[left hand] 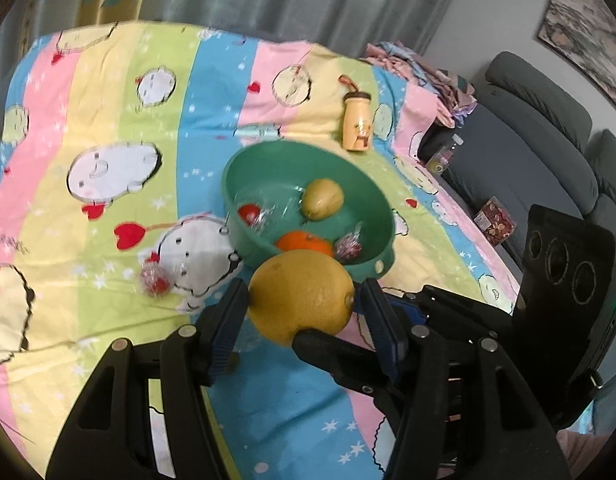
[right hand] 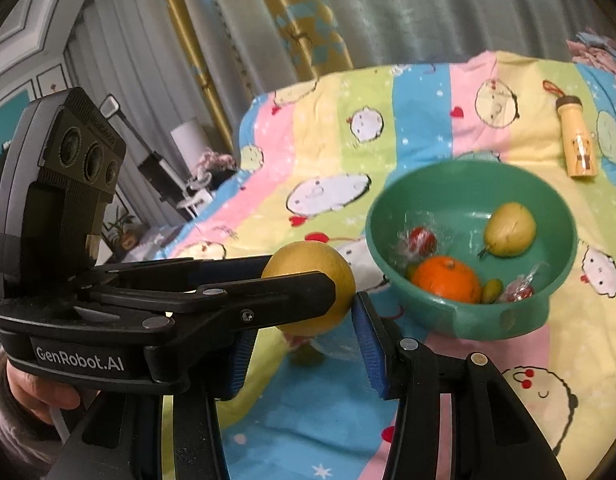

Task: Organize fruits
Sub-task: 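Carry the lemon into the green basin and open the left tool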

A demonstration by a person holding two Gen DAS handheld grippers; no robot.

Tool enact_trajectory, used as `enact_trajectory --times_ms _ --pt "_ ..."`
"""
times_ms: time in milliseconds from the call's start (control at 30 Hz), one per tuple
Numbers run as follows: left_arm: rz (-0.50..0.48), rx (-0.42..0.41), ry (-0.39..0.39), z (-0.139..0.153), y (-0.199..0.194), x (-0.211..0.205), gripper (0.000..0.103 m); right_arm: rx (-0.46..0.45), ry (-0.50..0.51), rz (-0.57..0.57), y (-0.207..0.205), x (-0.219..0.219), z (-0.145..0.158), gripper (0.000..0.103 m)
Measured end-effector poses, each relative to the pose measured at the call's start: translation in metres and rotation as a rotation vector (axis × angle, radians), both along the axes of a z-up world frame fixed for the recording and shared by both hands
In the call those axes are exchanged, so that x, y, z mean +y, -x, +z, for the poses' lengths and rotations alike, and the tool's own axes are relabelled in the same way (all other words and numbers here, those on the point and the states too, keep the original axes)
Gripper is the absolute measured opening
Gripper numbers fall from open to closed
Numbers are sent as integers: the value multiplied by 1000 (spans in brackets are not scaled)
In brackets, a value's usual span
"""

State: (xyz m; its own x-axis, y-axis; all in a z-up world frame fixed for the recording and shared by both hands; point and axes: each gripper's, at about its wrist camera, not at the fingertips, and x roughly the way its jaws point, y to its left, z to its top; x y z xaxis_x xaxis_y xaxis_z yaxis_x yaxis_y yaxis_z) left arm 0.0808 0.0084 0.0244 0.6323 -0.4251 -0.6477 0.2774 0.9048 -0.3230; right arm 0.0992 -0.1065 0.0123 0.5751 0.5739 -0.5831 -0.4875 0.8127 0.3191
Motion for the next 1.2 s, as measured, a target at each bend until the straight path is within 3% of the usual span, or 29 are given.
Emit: enact_trajectory --times_ms 300,767,1200 --pt "-21 -51 -11 20 -1 -17 57 -43 -25 -28 2 -18 19 49" --pt "-75 -60 10 19 -40 -45 57 -49 -18 -89 -25 -52 19 49" --pt "-93 50 92 -5 -97 -40 57 58 8 -98 -77 -61 0 49"
